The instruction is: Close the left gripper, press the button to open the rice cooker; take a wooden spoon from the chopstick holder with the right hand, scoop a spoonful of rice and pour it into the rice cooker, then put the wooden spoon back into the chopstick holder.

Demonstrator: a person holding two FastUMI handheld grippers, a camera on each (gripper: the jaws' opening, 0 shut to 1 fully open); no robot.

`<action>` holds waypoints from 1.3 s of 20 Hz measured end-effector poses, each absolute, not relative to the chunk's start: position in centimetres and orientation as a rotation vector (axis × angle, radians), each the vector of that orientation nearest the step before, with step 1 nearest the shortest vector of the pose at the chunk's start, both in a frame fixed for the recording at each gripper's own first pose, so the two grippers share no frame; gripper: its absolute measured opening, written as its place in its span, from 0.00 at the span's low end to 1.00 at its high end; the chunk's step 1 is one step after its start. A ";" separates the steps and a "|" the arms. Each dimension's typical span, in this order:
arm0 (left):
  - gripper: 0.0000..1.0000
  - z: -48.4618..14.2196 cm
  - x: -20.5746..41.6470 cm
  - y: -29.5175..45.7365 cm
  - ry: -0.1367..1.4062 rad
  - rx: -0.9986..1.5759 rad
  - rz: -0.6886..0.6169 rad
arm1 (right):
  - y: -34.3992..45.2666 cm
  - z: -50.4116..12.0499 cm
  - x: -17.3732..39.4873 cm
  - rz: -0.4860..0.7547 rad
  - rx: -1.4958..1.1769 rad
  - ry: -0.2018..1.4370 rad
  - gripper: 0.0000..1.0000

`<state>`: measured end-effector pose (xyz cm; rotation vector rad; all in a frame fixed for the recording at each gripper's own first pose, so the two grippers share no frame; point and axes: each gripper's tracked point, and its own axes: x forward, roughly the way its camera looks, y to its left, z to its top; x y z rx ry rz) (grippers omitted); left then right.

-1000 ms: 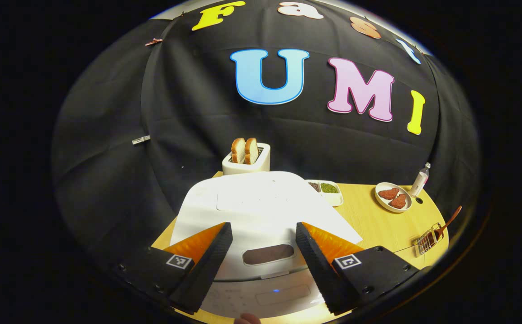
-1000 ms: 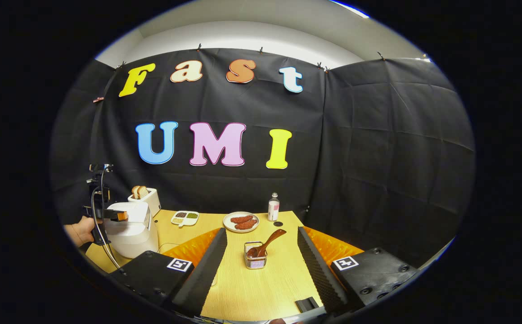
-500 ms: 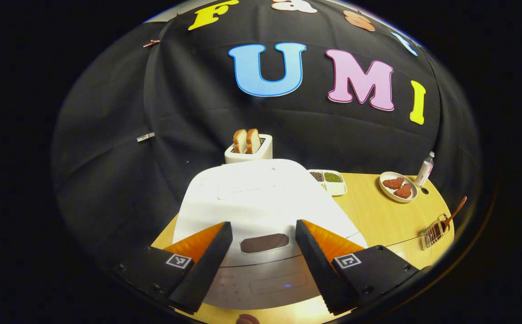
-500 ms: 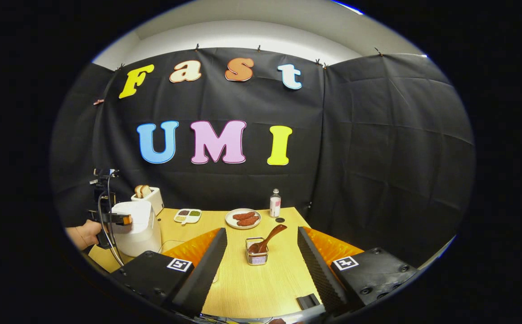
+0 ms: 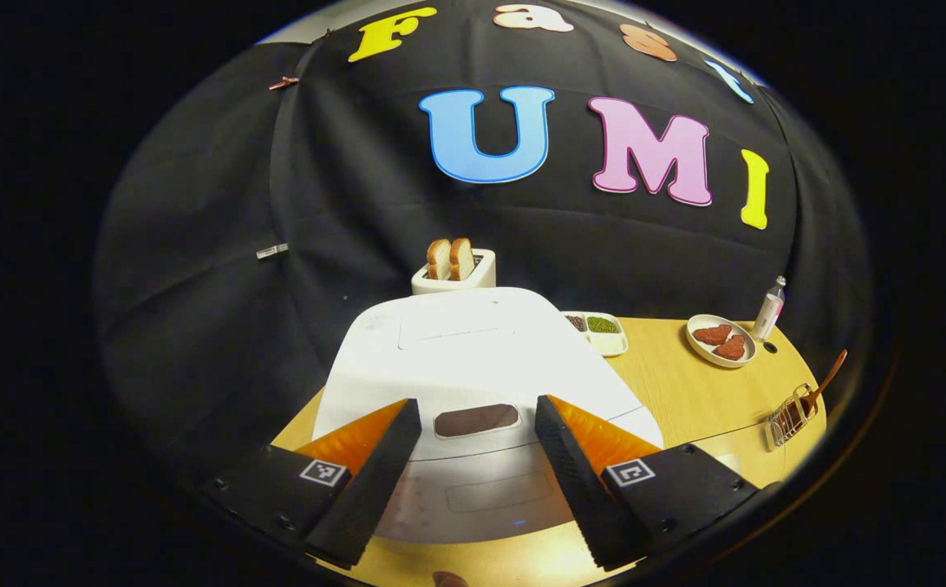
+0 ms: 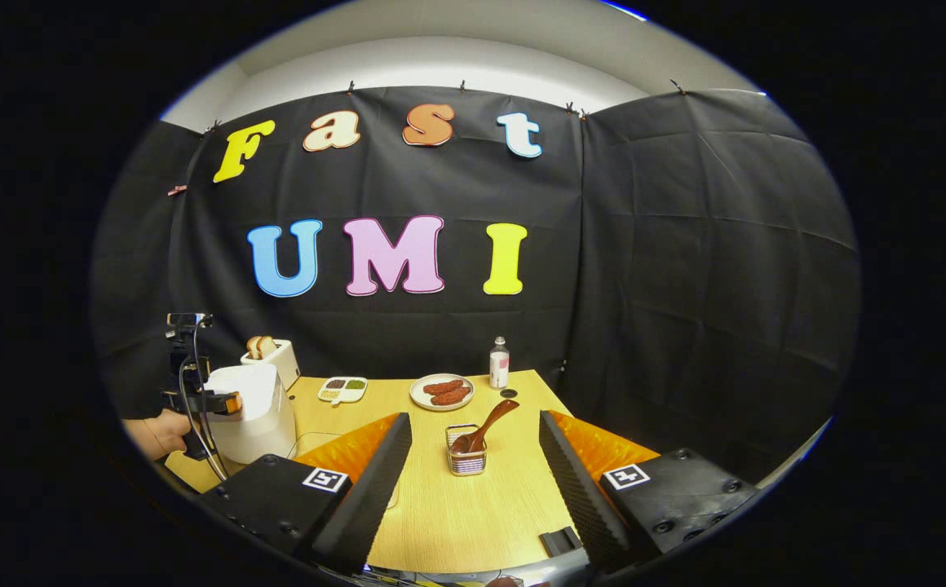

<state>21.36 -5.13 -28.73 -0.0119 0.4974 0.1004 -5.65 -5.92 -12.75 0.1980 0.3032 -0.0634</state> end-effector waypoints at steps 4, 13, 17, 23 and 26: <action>0.98 -27.4 21.6 -4.5 0.461 -0.032 0.089 | -5.9 -12.3 -5.8 -0.051 0.185 0.294 0.98; 0.95 -16.5 16.5 -6.7 0.198 -0.009 -0.027 | -4.7 -10.4 -4.6 -0.035 0.193 0.251 0.98; 0.96 -13.1 13.0 -8.3 0.143 -0.078 -0.082 | -4.1 -8.8 -3.3 -0.034 0.185 0.203 0.98; 0.95 -8.5 7.2 -8.8 0.082 -0.103 -0.086 | -3.6 -6.5 -0.9 0.040 0.198 0.125 0.97; 0.95 -6.8 4.4 -9.1 0.065 -0.084 -0.059 | -4.2 -6.6 -0.2 0.077 0.212 0.128 1.00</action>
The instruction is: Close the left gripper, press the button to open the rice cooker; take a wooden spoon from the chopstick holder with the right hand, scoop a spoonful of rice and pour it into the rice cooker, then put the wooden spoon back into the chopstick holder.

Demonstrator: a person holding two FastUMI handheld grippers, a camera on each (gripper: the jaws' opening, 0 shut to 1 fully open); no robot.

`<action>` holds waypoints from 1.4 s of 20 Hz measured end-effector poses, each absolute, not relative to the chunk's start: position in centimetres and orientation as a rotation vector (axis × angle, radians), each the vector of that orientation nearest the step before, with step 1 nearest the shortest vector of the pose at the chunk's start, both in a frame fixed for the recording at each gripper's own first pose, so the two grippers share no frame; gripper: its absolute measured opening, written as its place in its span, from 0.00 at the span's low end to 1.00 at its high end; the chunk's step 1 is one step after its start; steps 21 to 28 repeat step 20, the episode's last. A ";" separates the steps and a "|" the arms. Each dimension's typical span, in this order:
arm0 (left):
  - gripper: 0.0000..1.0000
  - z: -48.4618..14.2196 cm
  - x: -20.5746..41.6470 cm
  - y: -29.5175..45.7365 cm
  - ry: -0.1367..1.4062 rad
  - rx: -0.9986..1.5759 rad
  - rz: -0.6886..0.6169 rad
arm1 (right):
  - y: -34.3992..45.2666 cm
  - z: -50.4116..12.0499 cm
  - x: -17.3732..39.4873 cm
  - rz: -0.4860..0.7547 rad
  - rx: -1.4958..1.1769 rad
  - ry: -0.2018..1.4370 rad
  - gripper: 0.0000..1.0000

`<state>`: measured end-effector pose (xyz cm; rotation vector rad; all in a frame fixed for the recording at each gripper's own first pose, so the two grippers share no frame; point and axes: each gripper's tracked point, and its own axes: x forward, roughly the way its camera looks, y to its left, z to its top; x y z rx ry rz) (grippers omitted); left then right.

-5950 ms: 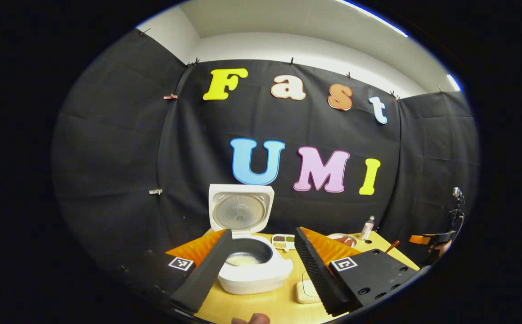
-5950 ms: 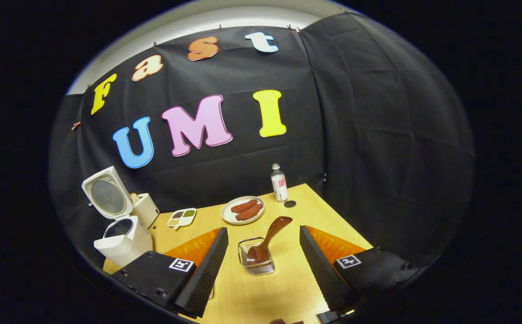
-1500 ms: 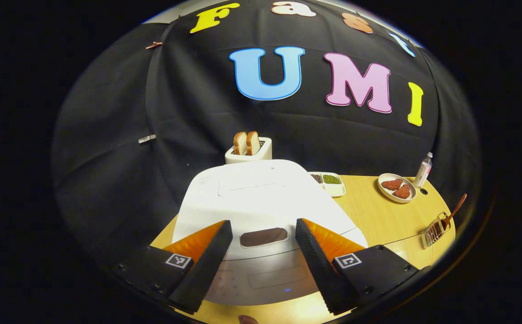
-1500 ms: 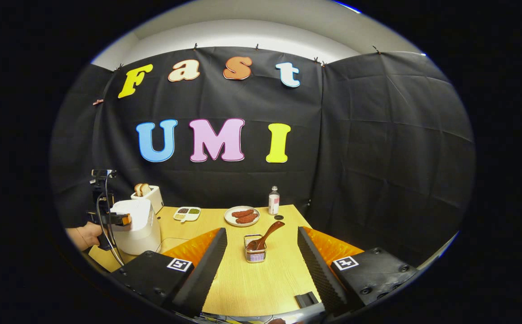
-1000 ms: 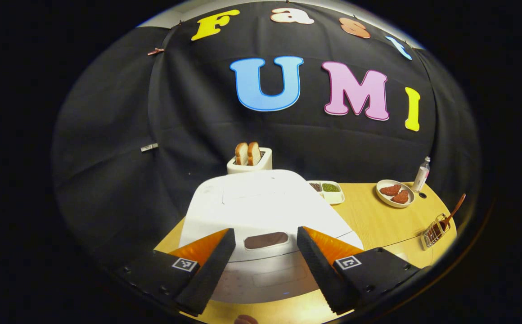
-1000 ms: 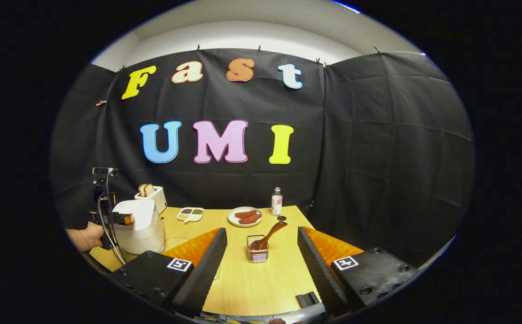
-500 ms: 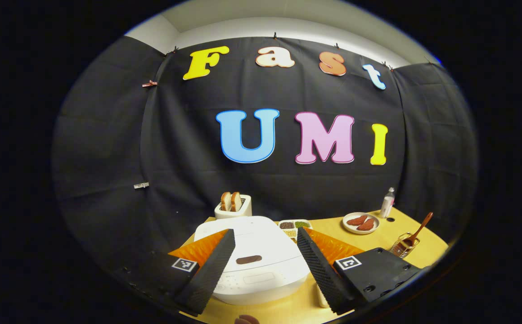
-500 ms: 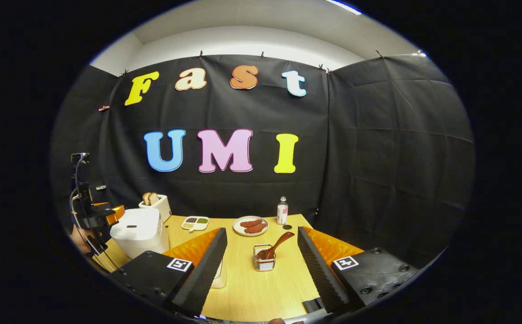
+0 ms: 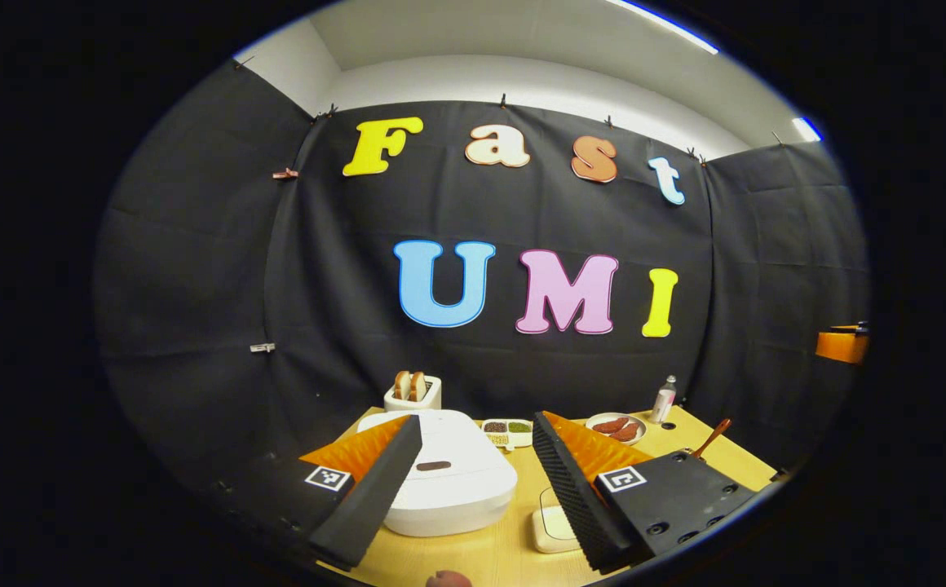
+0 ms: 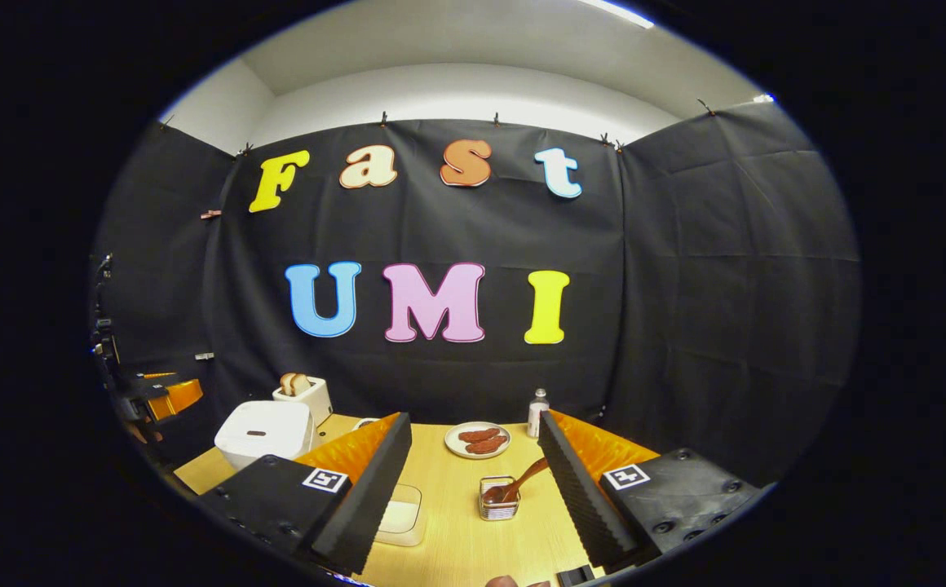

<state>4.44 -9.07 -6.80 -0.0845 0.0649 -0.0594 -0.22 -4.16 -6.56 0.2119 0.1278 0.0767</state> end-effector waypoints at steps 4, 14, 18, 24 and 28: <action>0.95 -6.0 1.6 -10.7 0.064 -0.079 -0.055 | -5.2 -8.0 -0.4 0.094 0.194 0.145 0.97; 0.95 -5.9 -0.4 -15.8 0.076 -0.071 -0.087 | -7.4 -10.5 -1.6 0.126 0.176 0.170 0.98; 0.95 -6.1 -0.2 -17.2 0.079 -0.064 -0.096 | -6.9 -9.8 -1.5 0.146 0.197 0.163 0.97; 0.95 -5.9 -0.1 -17.8 0.075 -0.061 -0.102 | -6.5 -9.4 -1.7 0.160 0.198 0.154 0.98; 0.95 -5.9 -0.1 -17.8 0.075 -0.061 -0.102 | -6.5 -9.4 -1.7 0.160 0.198 0.154 0.98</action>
